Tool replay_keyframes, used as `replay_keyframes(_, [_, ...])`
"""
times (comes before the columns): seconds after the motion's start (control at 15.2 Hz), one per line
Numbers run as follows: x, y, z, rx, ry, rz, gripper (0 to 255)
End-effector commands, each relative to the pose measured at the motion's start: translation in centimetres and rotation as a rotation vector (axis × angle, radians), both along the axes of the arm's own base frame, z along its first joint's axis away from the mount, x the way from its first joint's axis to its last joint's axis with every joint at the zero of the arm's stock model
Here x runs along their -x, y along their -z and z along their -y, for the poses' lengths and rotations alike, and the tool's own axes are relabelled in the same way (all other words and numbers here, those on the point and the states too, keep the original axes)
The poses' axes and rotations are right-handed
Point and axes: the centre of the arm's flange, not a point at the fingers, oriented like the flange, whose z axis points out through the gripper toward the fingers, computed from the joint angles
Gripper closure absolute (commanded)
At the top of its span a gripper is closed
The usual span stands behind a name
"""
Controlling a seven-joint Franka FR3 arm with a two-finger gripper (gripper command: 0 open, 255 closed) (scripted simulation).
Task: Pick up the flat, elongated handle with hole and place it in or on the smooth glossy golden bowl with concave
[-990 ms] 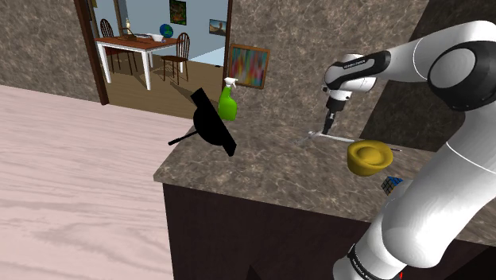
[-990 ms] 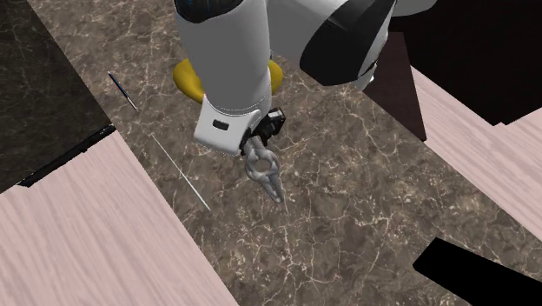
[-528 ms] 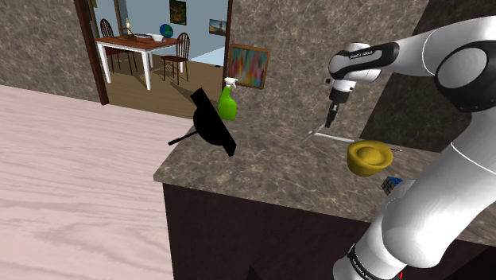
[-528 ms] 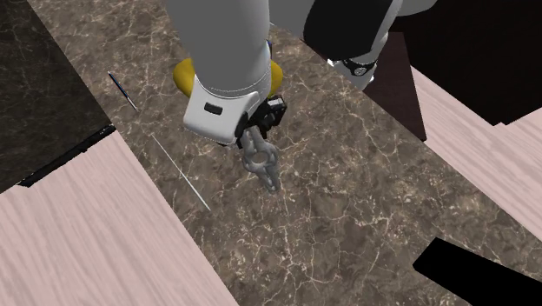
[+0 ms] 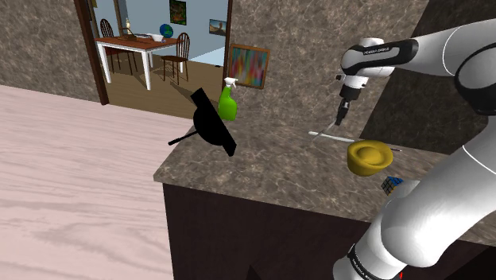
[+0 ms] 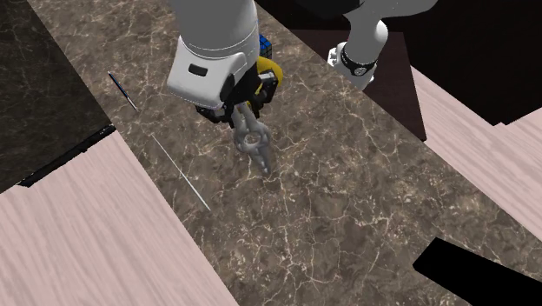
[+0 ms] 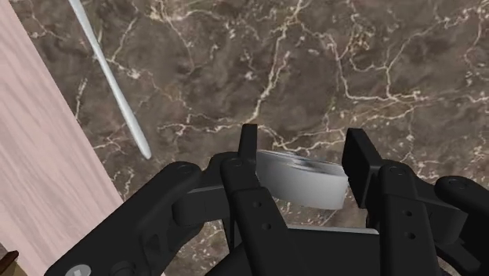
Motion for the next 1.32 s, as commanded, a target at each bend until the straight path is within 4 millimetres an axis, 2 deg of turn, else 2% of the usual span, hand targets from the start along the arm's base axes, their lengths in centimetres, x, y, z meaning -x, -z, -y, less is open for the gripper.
replay_keyframes(0.0, [2.6,-0.2,1.1,0.0,-0.001,0.0,255])
replay_keyframes(0.99, [20.4,-0.7,9.3,0.0,-0.001,0.0,255])
replay_keyframes(1.25, [20.4,1.4,9.3,0.0,-0.001,0.0,255])
